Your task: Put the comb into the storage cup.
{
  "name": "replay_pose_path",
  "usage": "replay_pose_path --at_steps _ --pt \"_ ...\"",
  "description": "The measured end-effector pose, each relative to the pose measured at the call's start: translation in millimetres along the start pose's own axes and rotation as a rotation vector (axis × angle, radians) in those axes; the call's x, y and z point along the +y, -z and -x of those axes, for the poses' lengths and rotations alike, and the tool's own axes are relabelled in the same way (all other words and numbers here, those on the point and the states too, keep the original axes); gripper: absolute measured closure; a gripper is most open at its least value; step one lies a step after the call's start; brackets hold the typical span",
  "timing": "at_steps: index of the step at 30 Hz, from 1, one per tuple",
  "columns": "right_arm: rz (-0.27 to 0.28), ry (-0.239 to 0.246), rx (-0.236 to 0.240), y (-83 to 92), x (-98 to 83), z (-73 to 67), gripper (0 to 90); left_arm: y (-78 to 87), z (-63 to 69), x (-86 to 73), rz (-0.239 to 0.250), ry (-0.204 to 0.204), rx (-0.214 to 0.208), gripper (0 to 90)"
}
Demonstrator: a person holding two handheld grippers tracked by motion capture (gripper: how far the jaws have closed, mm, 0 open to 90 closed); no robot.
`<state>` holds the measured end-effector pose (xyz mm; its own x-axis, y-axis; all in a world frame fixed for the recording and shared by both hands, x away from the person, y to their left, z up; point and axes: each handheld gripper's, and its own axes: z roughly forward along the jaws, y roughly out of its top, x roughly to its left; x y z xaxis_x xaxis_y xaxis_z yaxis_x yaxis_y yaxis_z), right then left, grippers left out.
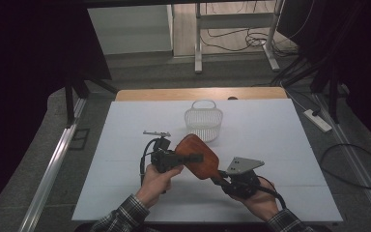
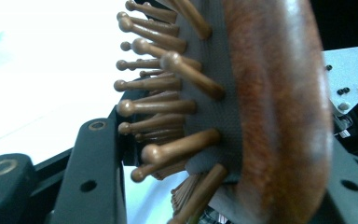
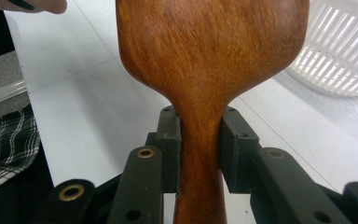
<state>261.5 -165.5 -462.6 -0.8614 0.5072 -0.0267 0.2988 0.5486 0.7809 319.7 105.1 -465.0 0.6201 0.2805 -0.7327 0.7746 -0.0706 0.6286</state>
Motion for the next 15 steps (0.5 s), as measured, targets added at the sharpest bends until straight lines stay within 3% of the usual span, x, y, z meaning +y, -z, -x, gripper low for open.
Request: replay_pose_path --at_steps 4,9,12,15 --pt "-0.001 0.006 -0.007 0.8 0.3 -0.6 70.0 -0.6 2.9 1.6 -0.010 -0.017 0.012 51.8" --pt "0.002 0.008 -0.009 2.1 0.8 -0.7 62.2 -1.7 3.2 3.4 -0.020 -0.027 0.017 51.8" --pt "-0.016 0.018 -0.032 1.6 0.4 0.1 50.6 0.1 5.5 5.8 -0.018 -0.042 0.032 51.7" --pt "-0.033 0.006 -0.021 0.1 -0.1 2.0 42.5 4.5 8.9 9.5 -0.008 -0.068 0.062 51.7"
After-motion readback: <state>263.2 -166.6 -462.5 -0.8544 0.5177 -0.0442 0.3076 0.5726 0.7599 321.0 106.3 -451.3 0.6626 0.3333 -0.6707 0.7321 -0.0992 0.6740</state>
